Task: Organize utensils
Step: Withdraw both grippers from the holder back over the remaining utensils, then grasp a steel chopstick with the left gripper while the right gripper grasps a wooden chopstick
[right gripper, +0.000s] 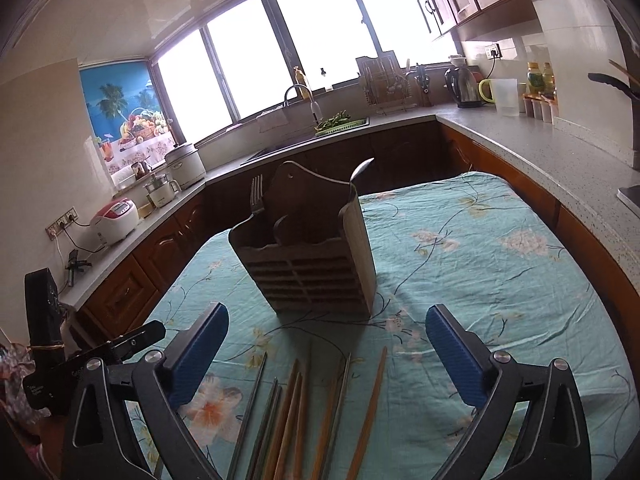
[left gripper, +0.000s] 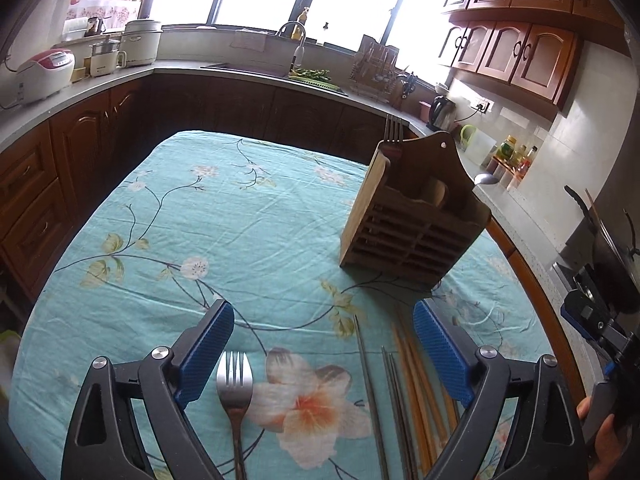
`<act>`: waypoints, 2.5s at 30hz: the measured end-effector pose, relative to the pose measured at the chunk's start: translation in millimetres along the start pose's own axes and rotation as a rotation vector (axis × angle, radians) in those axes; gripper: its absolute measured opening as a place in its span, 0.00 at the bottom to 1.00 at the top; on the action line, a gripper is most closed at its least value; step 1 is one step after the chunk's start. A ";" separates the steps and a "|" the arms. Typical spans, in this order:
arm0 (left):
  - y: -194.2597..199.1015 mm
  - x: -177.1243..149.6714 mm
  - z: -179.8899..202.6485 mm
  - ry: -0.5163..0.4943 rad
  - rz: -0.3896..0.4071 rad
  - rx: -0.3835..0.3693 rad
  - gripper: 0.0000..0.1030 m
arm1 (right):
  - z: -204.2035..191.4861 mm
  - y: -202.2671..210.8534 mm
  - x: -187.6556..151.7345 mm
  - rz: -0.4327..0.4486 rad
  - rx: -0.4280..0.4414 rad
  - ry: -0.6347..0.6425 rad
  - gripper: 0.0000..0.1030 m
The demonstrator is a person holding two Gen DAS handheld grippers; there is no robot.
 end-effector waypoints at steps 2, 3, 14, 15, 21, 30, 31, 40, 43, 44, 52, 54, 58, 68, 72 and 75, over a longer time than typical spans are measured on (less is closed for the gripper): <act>7.4 -8.7 -1.3 -0.004 -0.020 0.019 0.92 | 0.5 8.5 -12.9 -0.015 -0.006 -0.007 0.97; 9.8 -12.2 -1.8 -0.004 -0.032 0.017 0.92 | 1.4 12.7 -18.8 -0.019 -0.008 -0.006 0.97; 23.7 -37.7 2.6 -0.041 -0.116 0.041 0.92 | 9.4 24.0 -66.3 -0.103 -0.028 -0.007 0.97; 22.0 -37.9 2.8 -0.040 -0.122 0.045 0.92 | 10.8 23.7 -66.5 -0.105 -0.033 -0.008 0.97; 15.1 -38.6 -0.3 -0.032 -0.137 0.058 0.92 | 11.1 18.6 -67.0 -0.103 -0.041 0.006 0.96; -13.6 -42.3 10.9 -0.056 -0.178 0.053 0.88 | 22.1 -7.5 -67.8 -0.137 -0.061 -0.025 0.72; -16.1 -42.0 12.4 -0.061 -0.180 0.049 0.87 | 23.7 -10.5 -67.5 -0.141 -0.062 -0.031 0.70; -48.4 -35.8 24.5 -0.077 -0.223 0.022 0.63 | 33.7 -34.5 -67.5 -0.187 -0.089 -0.039 0.55; -60.6 -33.4 28.7 -0.086 -0.240 0.017 0.58 | 37.4 -44.0 -67.8 -0.206 -0.102 -0.036 0.52; -64.7 -32.5 29.2 -0.090 -0.245 0.018 0.57 | 39.0 -47.5 -68.5 -0.215 -0.107 -0.035 0.50; -99.1 -27.4 39.9 -0.116 -0.286 0.008 0.39 | 46.0 -72.7 -70.5 -0.263 -0.126 -0.026 0.39; -106.6 -28.8 43.7 -0.125 -0.301 0.002 0.33 | 47.5 -79.9 -71.2 -0.277 -0.133 -0.020 0.36; -119.2 -29.2 47.6 -0.132 -0.315 0.003 0.32 | 50.8 -91.8 -72.6 -0.299 -0.142 -0.015 0.30; -139.4 -30.1 57.3 -0.214 -0.317 0.057 0.26 | 52.5 -109.2 -72.5 -0.327 -0.186 0.038 0.25; -144.0 -32.7 63.7 -0.282 -0.292 0.096 0.15 | 48.1 -115.2 -72.3 -0.340 -0.206 0.096 0.25; -146.7 -34.9 67.5 -0.294 -0.277 0.092 0.08 | 47.7 -116.9 -72.1 -0.342 -0.222 0.112 0.20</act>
Point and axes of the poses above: each gripper's, at about its wrist camera, not at the fingertips, and y roughly against the way its jaws point, z to its right, x to its top, the point moved 9 cm from there along -y, roughly the way its jaws point, and after that the axes turned 2 degrees about x, right-handed, at the moved point
